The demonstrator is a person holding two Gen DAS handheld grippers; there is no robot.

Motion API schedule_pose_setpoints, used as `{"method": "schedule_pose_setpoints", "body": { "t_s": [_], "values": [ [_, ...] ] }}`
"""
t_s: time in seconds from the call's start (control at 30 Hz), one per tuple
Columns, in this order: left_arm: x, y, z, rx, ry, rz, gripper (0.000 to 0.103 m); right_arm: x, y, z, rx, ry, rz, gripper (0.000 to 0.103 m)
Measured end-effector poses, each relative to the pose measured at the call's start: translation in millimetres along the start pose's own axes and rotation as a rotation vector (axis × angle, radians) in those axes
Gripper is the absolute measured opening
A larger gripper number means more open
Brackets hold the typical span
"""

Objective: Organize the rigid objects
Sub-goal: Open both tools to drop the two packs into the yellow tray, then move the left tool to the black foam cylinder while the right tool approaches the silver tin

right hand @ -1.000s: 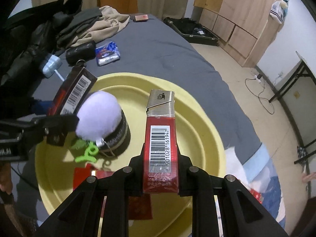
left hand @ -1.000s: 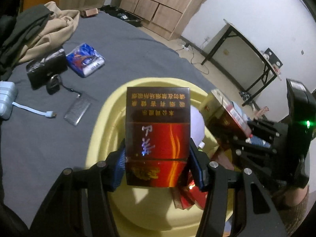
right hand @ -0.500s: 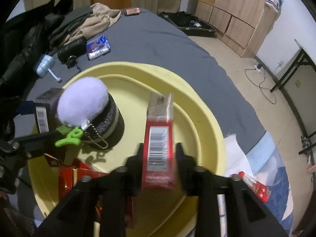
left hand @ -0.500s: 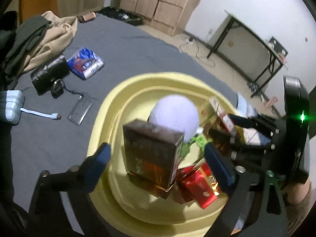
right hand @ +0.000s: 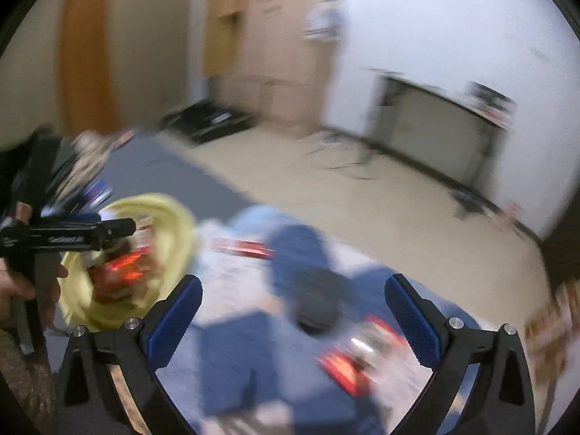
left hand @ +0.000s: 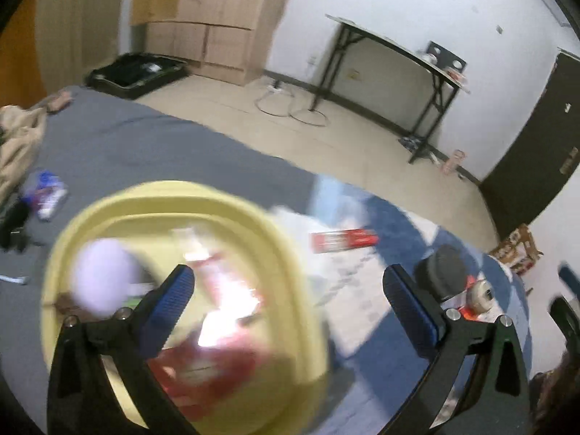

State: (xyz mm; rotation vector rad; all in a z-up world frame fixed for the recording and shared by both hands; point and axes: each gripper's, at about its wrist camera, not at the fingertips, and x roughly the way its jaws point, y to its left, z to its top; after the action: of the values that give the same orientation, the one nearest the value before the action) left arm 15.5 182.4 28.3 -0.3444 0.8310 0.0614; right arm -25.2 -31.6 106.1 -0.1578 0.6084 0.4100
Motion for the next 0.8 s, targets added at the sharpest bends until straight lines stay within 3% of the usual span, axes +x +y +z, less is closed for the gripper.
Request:
{"method": "schedule_pose_setpoints", "body": {
  "t_s": [0.07, 0.17, 0.4, 0.53, 0.8],
  "values": [
    [23.2, -27.0, -0.7, 0.026, 0.034, -0.028, 0.103, -5.2, -33.7, -16.4, 0.097, -0.006, -0.040, 0.103],
    [50.3, -65.8, -9.3, 0.122, 0.092, -0.008, 0.103, 8.6, -69.9, -38.8, 0.166, -0.004, 0.009, 0.103],
    [64.1, -124.0, -26.8, 0.243, 0.056, -0.068, 0.103, 56.7, -82.4, -49.5, 0.085, 0.076, 0.106, 0.103],
    [72.0, -127.9, -30.2, 0.241, 0.065, -0.043, 0.103, 67.0, -90.1, -43.6, 0.026, 0.102, 0.094, 0.103],
    [77.2, -132.0, -33.8, 0.249, 0.093, -0.052, 0.103, 68.6, -95.6, -43.0, 0.044, 0.102, 0.113, 0.103]
  ]
}}
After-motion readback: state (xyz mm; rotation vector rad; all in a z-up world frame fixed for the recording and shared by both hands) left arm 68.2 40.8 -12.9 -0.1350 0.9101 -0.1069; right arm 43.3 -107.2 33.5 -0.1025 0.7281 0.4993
